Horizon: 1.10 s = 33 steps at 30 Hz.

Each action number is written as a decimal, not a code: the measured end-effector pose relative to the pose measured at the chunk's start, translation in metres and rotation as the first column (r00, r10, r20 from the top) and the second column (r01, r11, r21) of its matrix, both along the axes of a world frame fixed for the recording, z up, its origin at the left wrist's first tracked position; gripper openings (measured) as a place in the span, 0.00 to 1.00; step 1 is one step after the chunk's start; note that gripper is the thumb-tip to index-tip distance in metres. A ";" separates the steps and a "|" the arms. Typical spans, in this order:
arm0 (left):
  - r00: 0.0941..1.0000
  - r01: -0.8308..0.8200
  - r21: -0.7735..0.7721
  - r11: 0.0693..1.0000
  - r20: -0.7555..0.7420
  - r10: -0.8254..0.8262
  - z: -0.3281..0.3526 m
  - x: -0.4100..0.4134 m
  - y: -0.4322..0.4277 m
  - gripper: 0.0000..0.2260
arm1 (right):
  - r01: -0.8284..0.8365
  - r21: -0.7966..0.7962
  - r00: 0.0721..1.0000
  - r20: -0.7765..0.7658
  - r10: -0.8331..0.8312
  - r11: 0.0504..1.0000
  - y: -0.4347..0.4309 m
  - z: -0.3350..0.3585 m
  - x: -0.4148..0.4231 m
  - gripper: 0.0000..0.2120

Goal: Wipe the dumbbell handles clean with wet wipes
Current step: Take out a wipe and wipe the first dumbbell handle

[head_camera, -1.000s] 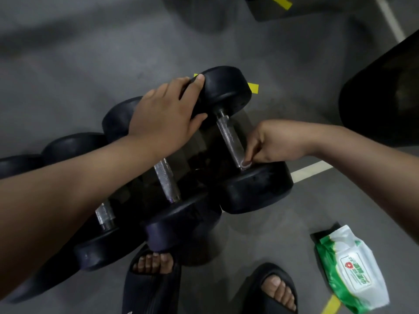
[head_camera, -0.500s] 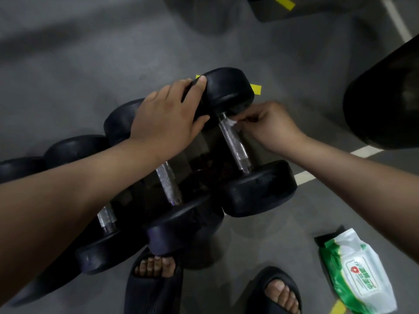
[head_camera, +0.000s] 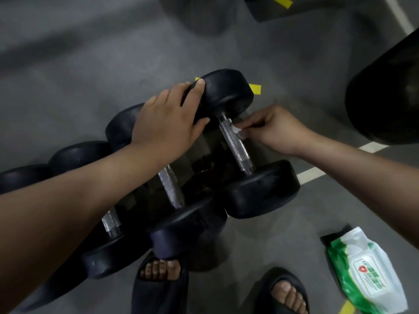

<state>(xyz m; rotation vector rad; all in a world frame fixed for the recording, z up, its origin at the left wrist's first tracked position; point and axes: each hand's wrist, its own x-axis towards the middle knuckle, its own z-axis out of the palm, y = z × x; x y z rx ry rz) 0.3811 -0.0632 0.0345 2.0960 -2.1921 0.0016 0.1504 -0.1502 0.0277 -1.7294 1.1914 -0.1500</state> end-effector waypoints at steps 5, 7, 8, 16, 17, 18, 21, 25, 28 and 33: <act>1.000 -0.005 -0.014 1.000 0.016 0.005 0.001 0.000 0.000 0.30 | 0.057 -0.102 0.998 0.046 -0.053 0.993 -0.004 -0.009 0.017 0.07; 1.000 0.001 -0.002 1.000 0.003 -0.001 0.001 0.000 0.000 0.30 | 0.033 -0.102 0.999 0.029 -0.030 0.994 -0.002 -0.008 0.013 0.08; 1.000 0.006 0.002 1.000 -0.002 -0.006 0.001 -0.001 0.000 0.31 | -0.013 -0.073 1.000 0.000 0.013 0.997 -0.001 -0.005 0.005 0.09; 1.000 0.002 0.007 1.000 -0.008 -0.002 0.001 0.000 -0.001 0.31 | -0.144 -0.013 0.987 -0.076 0.142 0.990 0.001 0.006 -0.007 0.06; 1.000 0.003 0.019 1.000 -0.021 -0.003 0.002 0.000 -0.001 0.31 | -0.181 -0.004 0.977 -0.114 0.179 0.984 0.002 0.008 -0.010 0.06; 0.999 0.004 0.031 1.000 -0.036 -0.003 0.004 0.000 -0.001 0.31 | -0.231 0.020 0.960 -0.160 0.231 0.973 0.003 0.011 -0.014 0.06; 0.997 0.016 0.036 0.999 -0.072 -0.013 0.012 -0.003 0.001 0.31 | -0.359 0.113 0.891 -0.253 0.376 0.927 0.008 0.022 -0.023 0.10; 0.967 0.051 -0.078 0.996 -0.244 -0.068 0.021 -0.019 0.019 0.23 | -0.411 0.101 0.850 -0.316 0.421 0.906 0.006 0.028 -0.015 0.12; 0.930 0.158 -0.135 0.978 -0.314 -0.193 0.023 -0.035 0.030 0.15 | -0.312 -0.035 0.916 -0.275 0.291 0.949 0.007 0.025 -0.012 0.11; 0.823 0.225 0.047 0.973 -0.543 -0.164 0.015 -0.042 0.037 0.06 | -0.364 0.163 0.863 -0.313 0.398 0.917 0.010 0.031 -0.026 0.11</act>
